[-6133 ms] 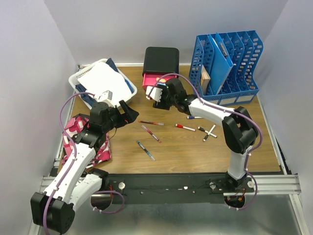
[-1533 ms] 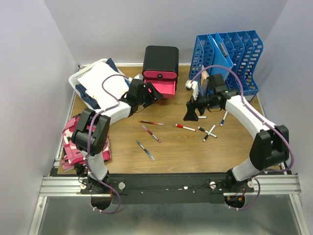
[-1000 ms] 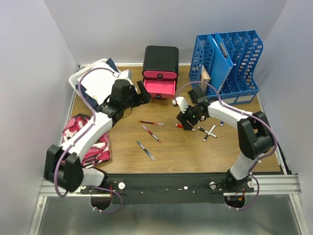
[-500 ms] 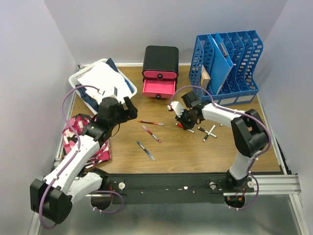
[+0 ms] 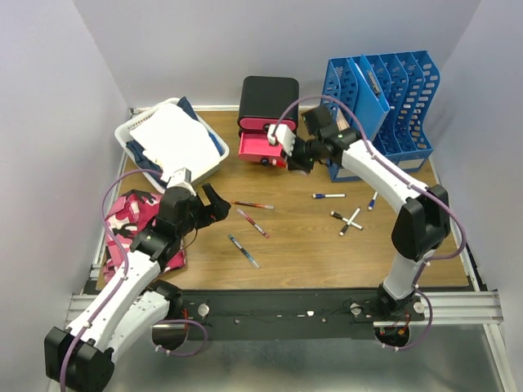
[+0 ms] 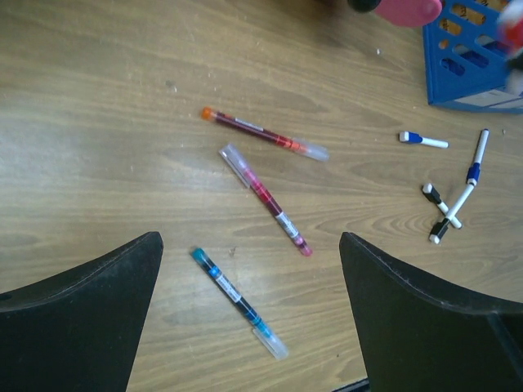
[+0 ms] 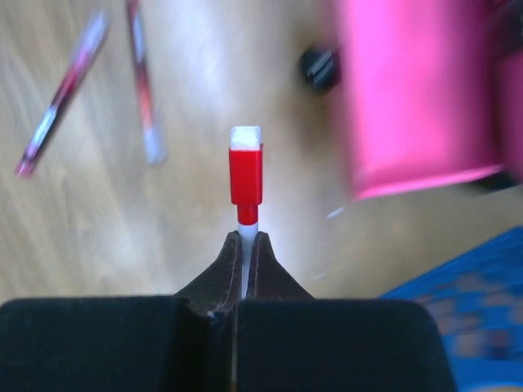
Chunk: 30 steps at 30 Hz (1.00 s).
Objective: Organize the desk
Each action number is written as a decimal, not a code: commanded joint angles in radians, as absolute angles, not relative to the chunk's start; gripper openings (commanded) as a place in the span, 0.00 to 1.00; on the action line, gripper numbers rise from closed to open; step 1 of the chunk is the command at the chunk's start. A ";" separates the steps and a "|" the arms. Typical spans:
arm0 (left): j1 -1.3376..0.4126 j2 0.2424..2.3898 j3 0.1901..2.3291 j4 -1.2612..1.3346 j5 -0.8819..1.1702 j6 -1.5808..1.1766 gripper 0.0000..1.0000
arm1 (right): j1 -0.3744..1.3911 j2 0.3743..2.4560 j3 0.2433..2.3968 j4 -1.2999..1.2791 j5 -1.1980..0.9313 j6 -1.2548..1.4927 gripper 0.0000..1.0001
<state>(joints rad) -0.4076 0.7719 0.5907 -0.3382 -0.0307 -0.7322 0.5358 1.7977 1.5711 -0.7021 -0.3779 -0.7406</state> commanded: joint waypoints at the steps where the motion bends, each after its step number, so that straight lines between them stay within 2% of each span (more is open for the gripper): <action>1: -0.403 0.718 0.516 -0.310 0.034 -0.825 0.98 | 0.541 1.923 1.815 -0.732 -0.387 -0.786 0.01; 6: -0.403 0.704 0.468 -0.296 0.049 -0.865 0.98 | 0.557 2.045 1.959 -0.684 -0.289 -0.793 0.01; 12: -0.403 0.701 0.449 -0.279 0.071 -0.882 0.98 | 0.575 2.152 2.039 -0.612 -0.197 -0.805 0.11; 15: -0.403 0.704 0.451 -0.278 0.075 -0.884 0.98 | 0.580 2.183 2.069 -0.597 -0.172 -0.790 0.26; 16: -0.403 0.707 0.449 -0.276 0.078 -0.882 0.98 | 0.580 2.184 2.069 -0.586 -0.166 -0.776 0.40; 18: -0.403 0.710 0.451 -0.270 0.084 -0.881 0.98 | 0.581 2.178 2.065 -0.580 -0.164 -0.764 0.46; 19: -0.403 0.713 0.451 -0.262 0.086 -0.881 0.98 | 0.581 2.172 2.062 -0.583 -0.167 -0.747 0.53; 23: -0.403 0.742 0.456 -0.242 0.103 -0.873 0.98 | 0.581 2.111 2.036 -0.633 -0.196 -0.707 0.56; 25: -0.403 0.753 0.460 -0.230 0.112 -0.864 0.98 | 0.574 2.045 2.008 -0.725 -0.285 -0.706 0.59; 28: -0.403 0.773 0.465 -0.215 0.123 -0.847 0.98 | 0.555 1.932 1.904 -0.863 -0.459 -0.741 0.60; 30: -0.403 0.787 0.466 -0.204 0.130 -0.844 0.98 | 0.551 1.869 1.755 -0.903 -0.518 -0.762 0.60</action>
